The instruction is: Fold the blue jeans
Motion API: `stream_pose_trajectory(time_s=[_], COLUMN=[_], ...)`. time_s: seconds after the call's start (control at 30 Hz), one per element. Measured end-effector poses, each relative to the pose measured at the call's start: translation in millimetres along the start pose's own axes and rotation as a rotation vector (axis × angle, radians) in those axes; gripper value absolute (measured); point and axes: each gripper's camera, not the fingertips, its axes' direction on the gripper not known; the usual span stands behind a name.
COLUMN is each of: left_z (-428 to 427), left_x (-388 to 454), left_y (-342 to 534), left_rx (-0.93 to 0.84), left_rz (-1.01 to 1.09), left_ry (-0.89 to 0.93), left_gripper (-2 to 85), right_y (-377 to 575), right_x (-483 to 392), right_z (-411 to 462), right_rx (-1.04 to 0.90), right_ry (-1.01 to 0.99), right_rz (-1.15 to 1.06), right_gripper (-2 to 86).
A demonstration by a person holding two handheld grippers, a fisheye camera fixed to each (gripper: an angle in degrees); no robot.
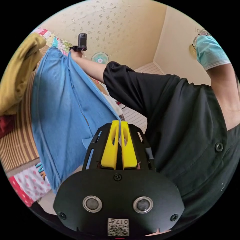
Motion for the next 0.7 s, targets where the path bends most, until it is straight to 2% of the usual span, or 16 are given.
stream_pose_trajectory(time_s=[0.1,0.2,0.27,0.37,0.5,0.7], left_z=[-32.0,-48.3,-54.0,-53.8,-54.8,-67.9], left_x=[-5.1,-15.4,-17.2,-19.7,-30.4,-34.1], left_y=[23.6,39.9,46.0,51.4,54.4,46.1], left_rx=[0.054,0.055,0.052,0.015,-0.009,-0.017], left_rz=[-0.093,-0.182,-0.205,-0.225,-0.286,-0.288], left_ry=[-0.084,-0.151,-0.181,-0.220,-0.292,-0.331], left_gripper=[-1.0,-0.9,-0.9,-0.9,-0.8,-0.8], right_y=[-24.4,-27.8,-11.3,27.9,122.3,332.4], right_x=[-38.0,-62.8,-50.6,-7.3,58.7,129.3], right_z=[-1.7,24.9,27.6,8.9,-44.7,-106.0], right_rx=[-0.024,-0.155,-0.150,-0.108,-0.009,-0.204], right_ry=[-0.189,-0.434,-0.669,-0.880,-1.029,-1.016], right_rz=[0.007,-0.034,-0.009,0.064,0.109,0.217], right_gripper=[1.4,1.5,1.2,0.9,1.1,3.4])
